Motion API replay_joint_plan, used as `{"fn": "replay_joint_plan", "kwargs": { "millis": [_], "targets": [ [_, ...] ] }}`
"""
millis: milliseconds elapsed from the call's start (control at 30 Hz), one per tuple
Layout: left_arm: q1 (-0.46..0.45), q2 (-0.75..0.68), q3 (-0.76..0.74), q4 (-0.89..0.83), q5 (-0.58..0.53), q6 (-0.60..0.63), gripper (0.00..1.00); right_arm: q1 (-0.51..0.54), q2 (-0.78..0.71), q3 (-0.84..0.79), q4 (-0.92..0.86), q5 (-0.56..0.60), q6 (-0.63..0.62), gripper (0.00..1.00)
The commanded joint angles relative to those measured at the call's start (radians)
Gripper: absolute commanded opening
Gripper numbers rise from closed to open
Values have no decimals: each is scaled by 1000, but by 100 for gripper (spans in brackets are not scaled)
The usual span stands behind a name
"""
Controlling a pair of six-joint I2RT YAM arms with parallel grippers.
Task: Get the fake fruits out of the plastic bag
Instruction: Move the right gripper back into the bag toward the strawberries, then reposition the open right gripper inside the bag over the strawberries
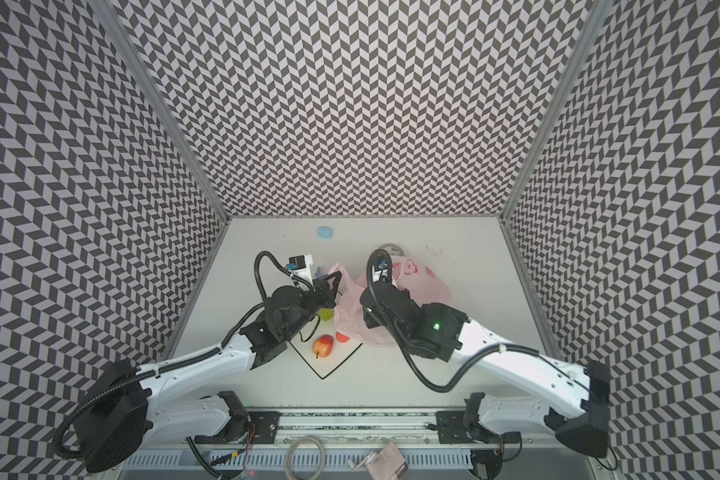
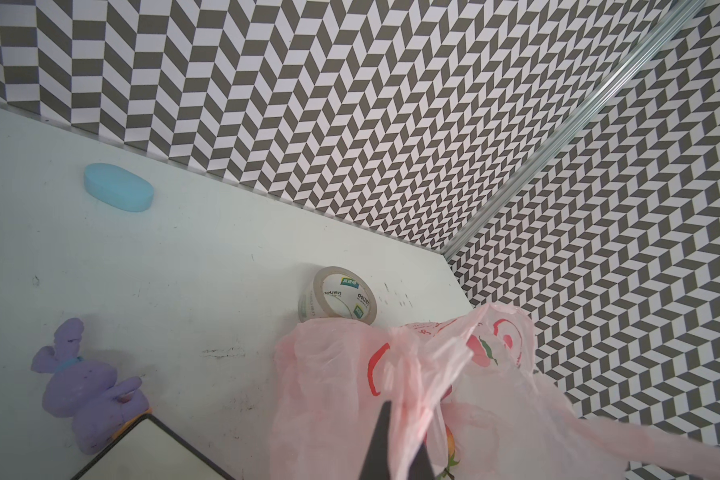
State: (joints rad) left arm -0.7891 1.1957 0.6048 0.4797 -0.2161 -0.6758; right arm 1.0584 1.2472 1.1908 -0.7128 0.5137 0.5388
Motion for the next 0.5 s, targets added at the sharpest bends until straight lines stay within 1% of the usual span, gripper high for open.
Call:
{"fn": "replay_joint_plan", "kwargs": {
  "millis": [0,100,267,367,467],
  "targets": [
    [1,-24,23,42,-20,-24,0,-54,74,-38,22,-49,-9,32],
    [0,-31,21,52,-26,-26,0,-107,121,-83,68,-57,14,33],
    [-3,-42,19,55,-29,-38,0,-139,152,-134,115,-47,10,35],
    [-9,-39,18,56,-23,-38,0,-154,143,-94,53,-65,-2,38],
    [-15,-35,15,64,-14,-39,0,-162,97,0,-46,-96,-23,44]
  ]
}}
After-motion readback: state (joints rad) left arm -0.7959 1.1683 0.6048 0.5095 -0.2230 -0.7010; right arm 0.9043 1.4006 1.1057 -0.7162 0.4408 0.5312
